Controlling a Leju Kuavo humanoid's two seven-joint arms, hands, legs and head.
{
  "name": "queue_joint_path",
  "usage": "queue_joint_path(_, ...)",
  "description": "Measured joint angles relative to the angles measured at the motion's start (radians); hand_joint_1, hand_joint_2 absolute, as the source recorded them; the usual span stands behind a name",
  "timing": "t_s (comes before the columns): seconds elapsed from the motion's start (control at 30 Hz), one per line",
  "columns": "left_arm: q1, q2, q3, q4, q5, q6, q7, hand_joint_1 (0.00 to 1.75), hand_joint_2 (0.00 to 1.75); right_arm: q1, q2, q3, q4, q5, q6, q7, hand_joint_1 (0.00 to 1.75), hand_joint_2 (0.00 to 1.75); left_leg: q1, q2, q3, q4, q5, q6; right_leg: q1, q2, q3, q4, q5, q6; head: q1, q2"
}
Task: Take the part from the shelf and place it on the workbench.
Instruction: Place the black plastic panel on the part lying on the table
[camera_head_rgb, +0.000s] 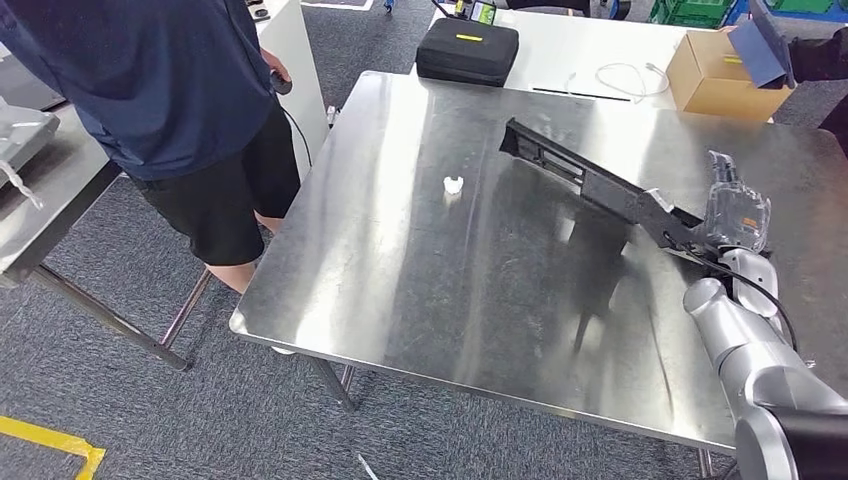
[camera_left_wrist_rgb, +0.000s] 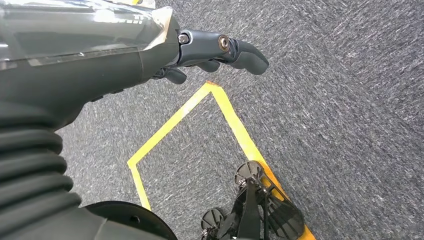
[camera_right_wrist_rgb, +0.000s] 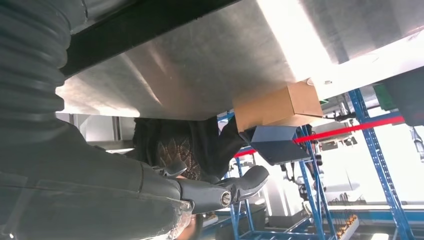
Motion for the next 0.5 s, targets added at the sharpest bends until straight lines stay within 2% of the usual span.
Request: queue_joint_path(0.5, 0.000, 0.000, 0.000, 0.002, -0.007, -0.004, 0.018, 0.00, 0.00, 0.025, 0.028, -0.014, 0.000, -0.014, -0.004, -0.052, 0.00, 1.75, 0.000, 0.000, 0.000, -0.001, 0.000, 0.000, 0.000, 0.000, -0.001, 0.000, 0.000, 0.000, 0.000, 0.000)
